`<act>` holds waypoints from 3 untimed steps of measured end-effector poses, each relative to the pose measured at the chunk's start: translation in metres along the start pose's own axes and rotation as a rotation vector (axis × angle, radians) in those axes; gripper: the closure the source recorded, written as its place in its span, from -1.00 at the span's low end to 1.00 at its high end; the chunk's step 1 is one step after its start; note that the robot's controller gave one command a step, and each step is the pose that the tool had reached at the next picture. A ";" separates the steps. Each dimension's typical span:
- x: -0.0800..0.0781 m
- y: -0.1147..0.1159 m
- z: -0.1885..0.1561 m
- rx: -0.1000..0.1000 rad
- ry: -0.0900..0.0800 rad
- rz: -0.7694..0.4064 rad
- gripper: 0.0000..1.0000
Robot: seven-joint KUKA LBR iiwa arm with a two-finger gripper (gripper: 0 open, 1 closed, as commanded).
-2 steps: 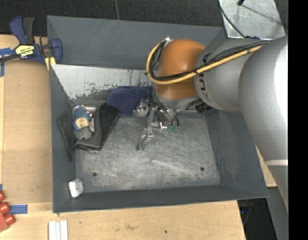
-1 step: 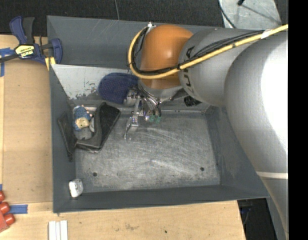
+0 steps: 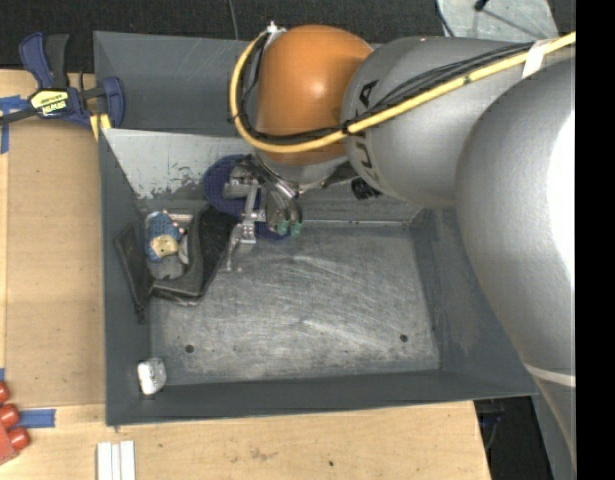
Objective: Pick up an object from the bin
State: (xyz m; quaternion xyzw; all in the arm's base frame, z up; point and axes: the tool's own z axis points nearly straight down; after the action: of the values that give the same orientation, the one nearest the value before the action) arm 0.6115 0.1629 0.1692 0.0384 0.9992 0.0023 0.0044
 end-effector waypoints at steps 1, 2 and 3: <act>0.000 -0.003 0.004 0.004 0.005 0.003 1.00; 0.089 -0.055 -0.148 0.003 -0.002 -0.163 1.00; 0.089 -0.054 -0.143 0.004 0.006 -0.164 -1.00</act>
Offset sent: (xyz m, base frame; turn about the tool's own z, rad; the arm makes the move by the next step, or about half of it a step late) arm 0.0000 0.0000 0.0000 0.0000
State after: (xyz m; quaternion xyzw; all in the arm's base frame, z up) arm 0.5170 0.1155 0.3116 -0.0435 0.9991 0.0001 0.0017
